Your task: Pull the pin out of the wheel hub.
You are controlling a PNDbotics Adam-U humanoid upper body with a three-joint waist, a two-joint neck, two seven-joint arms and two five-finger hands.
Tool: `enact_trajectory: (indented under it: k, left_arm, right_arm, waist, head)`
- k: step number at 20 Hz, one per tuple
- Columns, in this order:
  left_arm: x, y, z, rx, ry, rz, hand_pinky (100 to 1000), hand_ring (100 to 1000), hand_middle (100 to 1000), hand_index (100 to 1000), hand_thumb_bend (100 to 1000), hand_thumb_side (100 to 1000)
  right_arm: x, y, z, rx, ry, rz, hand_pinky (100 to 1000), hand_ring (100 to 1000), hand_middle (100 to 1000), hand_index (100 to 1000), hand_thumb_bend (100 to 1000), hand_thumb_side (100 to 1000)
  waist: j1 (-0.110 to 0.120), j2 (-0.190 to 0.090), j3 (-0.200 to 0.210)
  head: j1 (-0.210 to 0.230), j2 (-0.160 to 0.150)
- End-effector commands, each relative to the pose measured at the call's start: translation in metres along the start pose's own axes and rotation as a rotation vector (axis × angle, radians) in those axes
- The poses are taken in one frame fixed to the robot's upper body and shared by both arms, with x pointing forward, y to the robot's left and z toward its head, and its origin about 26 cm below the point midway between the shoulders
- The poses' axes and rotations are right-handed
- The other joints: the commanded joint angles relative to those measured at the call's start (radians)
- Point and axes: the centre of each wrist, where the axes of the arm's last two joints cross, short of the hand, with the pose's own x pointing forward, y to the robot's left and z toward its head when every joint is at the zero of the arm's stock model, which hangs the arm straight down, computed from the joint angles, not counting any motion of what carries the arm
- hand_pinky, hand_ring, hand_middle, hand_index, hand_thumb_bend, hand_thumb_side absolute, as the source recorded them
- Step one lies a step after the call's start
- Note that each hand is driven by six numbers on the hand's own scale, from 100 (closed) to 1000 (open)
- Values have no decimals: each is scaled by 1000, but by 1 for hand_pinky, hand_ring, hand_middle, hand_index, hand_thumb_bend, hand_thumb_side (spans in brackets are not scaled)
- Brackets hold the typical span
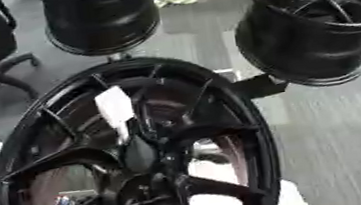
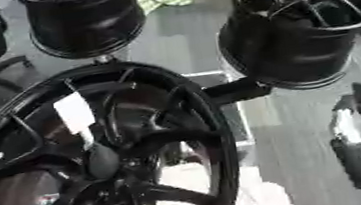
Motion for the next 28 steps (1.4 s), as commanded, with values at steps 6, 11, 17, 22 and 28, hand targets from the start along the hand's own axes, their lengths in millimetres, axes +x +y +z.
enact_trajectory:
  k: [6, 11, 17, 22, 28]
  left_arm:
    - [16, 4, -4, -19, -20, -55, 771, 717, 697, 869, 172, 802]
    - [29, -5, -13, -83, -57, -75, 771, 715, 696, 869, 100, 706]
    - [72, -34, -34, -259, -178, -120, 772, 715, 696, 868, 100, 620]
    - [111, -60, -48, -390, -292, -167, 775, 716, 698, 869, 100, 580]
    - [146, -102, -52, -639, -411, -311, 780, 717, 702, 871, 100, 581]
  right_arm:
    - [5, -3, -4, -5, -31, 5, 871, 855, 631, 787, 100, 522]
    - [5, -4, -4, -2, -33, 8, 871, 855, 631, 787, 100, 520]
    - [4, -4, -4, 8, -33, 13, 872, 855, 631, 787, 100, 521]
    - [4, -5, -4, 18, -32, 16, 872, 855, 631, 787, 100, 520]
    - [5, -4, -4, 31, -32, 14, 872, 856, 632, 787, 100, 520]
  waist:
    - [6, -17, 0]
    - [5, -20, -1]
    - [8, -22, -5]
    - [10, -22, -8]
    - [6, -22, -13]
  head:
    - [-1, -8]
    - [-1, -7]
    - [3, 2]
    - [1, 12]
    - [0, 26]
